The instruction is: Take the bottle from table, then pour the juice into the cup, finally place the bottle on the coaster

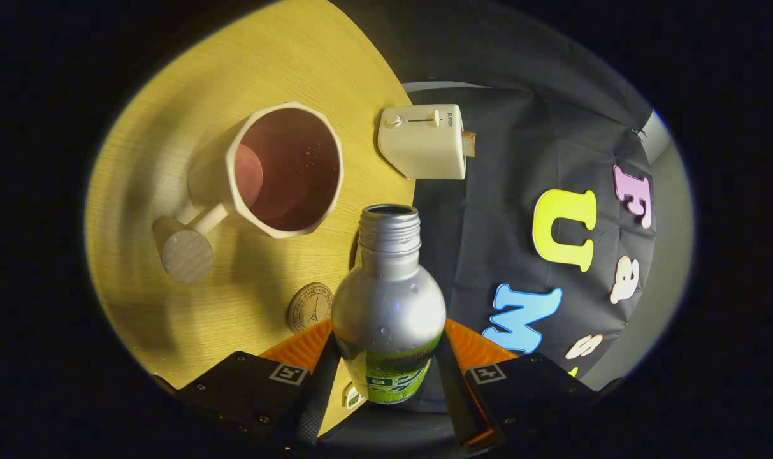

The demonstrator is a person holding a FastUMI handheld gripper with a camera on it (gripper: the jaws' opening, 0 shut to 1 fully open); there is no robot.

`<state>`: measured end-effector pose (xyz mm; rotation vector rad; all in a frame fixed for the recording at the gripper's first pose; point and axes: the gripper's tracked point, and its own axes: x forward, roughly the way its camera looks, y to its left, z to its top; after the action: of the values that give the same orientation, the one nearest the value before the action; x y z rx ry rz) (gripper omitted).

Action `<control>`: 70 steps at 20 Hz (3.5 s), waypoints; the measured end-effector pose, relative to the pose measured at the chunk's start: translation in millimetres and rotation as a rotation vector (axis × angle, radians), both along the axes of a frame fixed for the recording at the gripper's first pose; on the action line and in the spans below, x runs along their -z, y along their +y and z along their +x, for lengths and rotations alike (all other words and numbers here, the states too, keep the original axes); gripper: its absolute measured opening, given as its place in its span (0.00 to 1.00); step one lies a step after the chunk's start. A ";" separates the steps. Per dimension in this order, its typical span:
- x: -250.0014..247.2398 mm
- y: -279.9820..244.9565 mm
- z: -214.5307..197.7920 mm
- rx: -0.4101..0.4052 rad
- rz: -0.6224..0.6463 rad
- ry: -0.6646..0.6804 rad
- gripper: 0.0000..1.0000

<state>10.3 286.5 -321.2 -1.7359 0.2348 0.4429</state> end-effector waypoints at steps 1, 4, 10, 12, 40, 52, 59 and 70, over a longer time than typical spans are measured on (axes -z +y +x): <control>0.0 0.0 -0.5 -0.007 -0.010 -0.001 0.77; -0.4 3.0 1.2 -0.033 -0.048 -0.007 0.77; -3.0 3.5 7.9 -0.075 -0.109 -0.020 0.77; -4.6 4.4 11.1 -0.093 -0.125 -0.027 0.77; -30.9 10.1 21.7 -0.181 -0.206 -0.080 0.77; -35.5 8.7 32.3 -0.199 -0.233 -0.093 0.77; -36.6 10.8 37.4 -0.219 -0.253 -0.101 0.77; -42.7 17.0 35.2 -0.259 -0.272 -0.118 0.77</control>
<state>45.5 303.5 -278.6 -2.0631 -0.0170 0.5119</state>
